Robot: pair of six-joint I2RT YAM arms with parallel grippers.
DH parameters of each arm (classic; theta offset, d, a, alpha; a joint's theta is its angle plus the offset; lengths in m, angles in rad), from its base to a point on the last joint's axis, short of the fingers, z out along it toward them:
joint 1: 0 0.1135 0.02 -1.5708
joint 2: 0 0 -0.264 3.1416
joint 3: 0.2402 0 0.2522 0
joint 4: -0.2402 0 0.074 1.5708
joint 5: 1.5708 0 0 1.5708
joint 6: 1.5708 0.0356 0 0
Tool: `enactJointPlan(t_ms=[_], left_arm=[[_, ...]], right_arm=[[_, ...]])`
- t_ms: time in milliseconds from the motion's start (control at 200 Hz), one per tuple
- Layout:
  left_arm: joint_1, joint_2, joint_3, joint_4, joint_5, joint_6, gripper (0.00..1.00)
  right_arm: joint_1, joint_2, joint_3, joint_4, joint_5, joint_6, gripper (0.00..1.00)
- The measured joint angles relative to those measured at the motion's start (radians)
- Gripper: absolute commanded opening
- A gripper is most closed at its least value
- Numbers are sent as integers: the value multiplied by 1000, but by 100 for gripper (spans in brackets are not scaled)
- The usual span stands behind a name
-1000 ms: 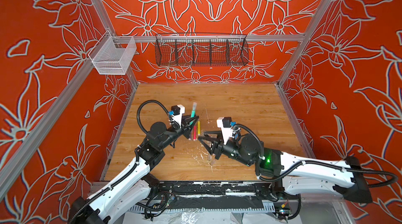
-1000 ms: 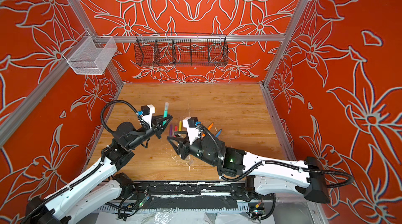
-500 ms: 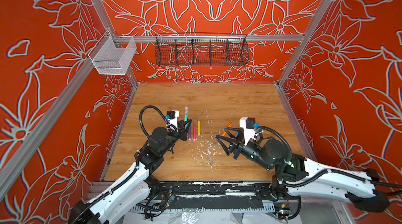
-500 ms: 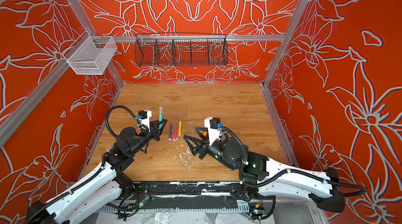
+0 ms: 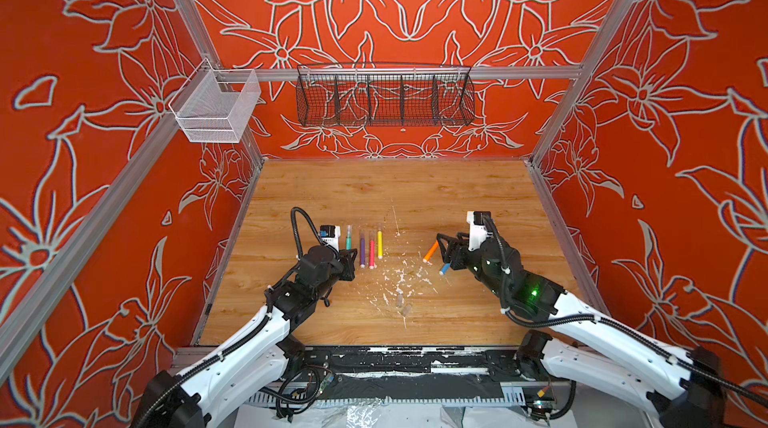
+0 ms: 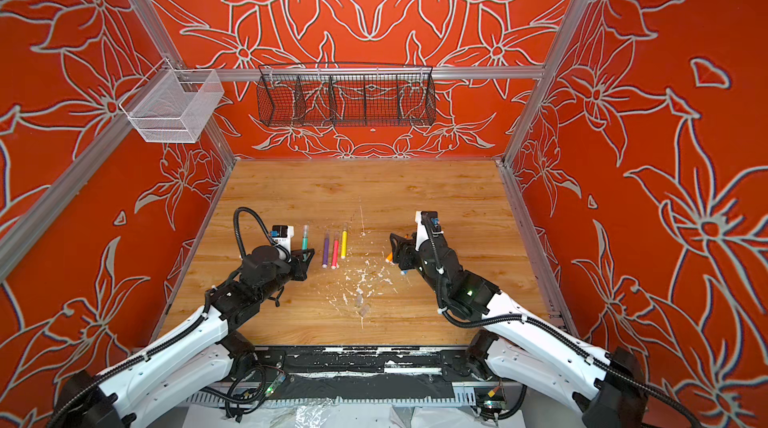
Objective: Insert the pens into the pen caps
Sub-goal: 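Lay the capped green marker down with the left gripper while the right arm retracts, then open the left gripper and move it over the orange marker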
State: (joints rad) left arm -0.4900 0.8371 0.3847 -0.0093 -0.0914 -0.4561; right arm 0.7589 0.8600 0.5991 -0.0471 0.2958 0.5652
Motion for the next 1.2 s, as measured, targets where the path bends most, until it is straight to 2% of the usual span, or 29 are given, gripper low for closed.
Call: enactJointPlan(t_ms=[185, 535, 806, 901, 1036, 1201], left_arm=[[13, 147, 17, -95, -48, -68, 0], [52, 544, 243, -182, -37, -81, 0], [74, 713, 374, -260, -26, -60, 0], [92, 730, 394, -268, -14, -57, 0], [103, 731, 395, -268, 2, -56, 13], [105, 731, 395, -267, 26, -39, 23]], right_arm=[[-115, -21, -43, -39, 4, 1, 71], [-261, 27, -78, -57, 39, -21, 71], [-357, 72, -111, -57, 127, -58, 71], [-385, 74, -115, -58, 135, -61, 67], [-393, 59, -116, -63, 159, -64, 67], [-393, 1, -150, -52, 196, -60, 72]])
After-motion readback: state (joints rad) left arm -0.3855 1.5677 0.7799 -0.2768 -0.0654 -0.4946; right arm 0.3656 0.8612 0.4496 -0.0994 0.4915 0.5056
